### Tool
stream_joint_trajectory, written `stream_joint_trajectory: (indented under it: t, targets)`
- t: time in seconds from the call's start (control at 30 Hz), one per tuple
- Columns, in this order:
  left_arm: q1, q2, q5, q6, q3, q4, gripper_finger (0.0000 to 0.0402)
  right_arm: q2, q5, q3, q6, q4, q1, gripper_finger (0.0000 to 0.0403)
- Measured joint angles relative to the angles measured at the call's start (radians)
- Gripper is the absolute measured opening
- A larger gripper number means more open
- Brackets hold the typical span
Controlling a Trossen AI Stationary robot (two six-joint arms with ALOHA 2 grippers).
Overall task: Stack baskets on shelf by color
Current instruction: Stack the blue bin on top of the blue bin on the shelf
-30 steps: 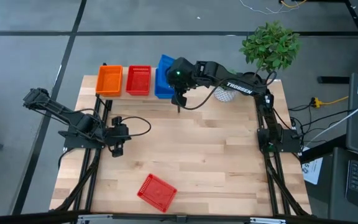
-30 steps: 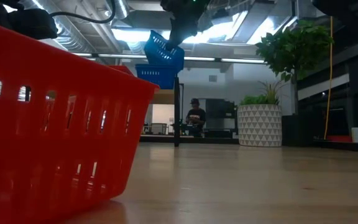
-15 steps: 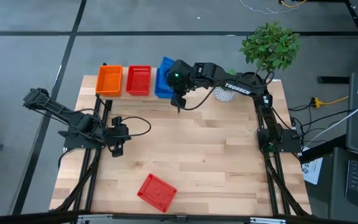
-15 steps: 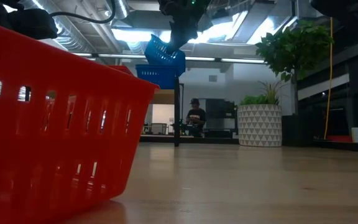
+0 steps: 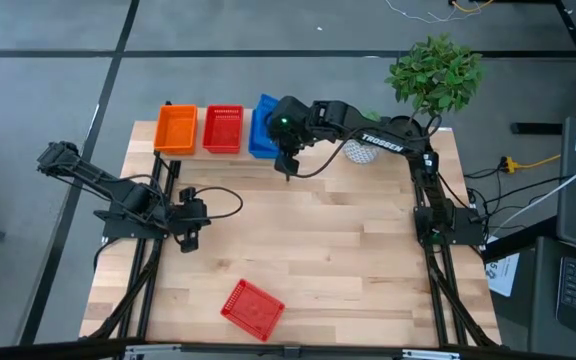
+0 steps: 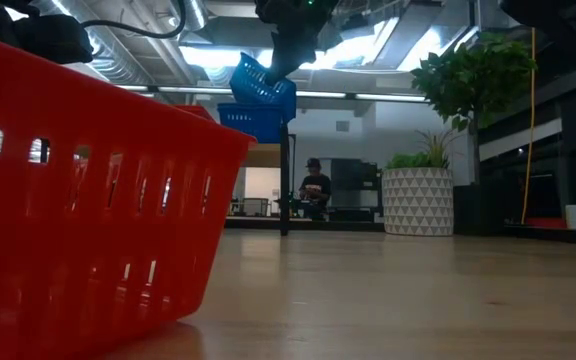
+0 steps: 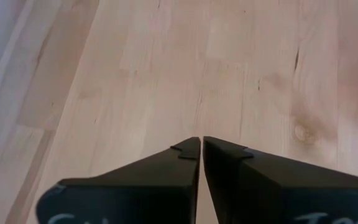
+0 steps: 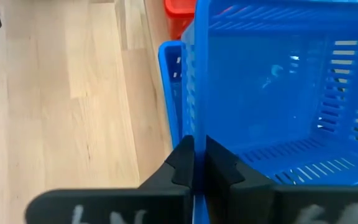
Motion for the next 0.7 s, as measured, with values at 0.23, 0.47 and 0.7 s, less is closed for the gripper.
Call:
stream_joint_trajectory:
  t: [0.23, 0.47, 0.7]
  targets:
    - [0.0, 0.0, 0.0, 0.0, 0.0, 0.0, 0.0009, 0.0, 0.024, 0.0, -0.037, 0.013, 0.001, 0.0016]
    - [0.0, 0.0, 0.0, 0.003, 0.0, 0.0, 0.0003, 0.0, 0.026, 0.0, -0.057, 0.014, 0.002, 0.0016]
    - [0.0, 0.0, 0.0, 0.003, 0.0, 0.0, 0.0003, 0.0, 0.046, 0.0, -0.027, 0.015, 0.002, 0.0064]
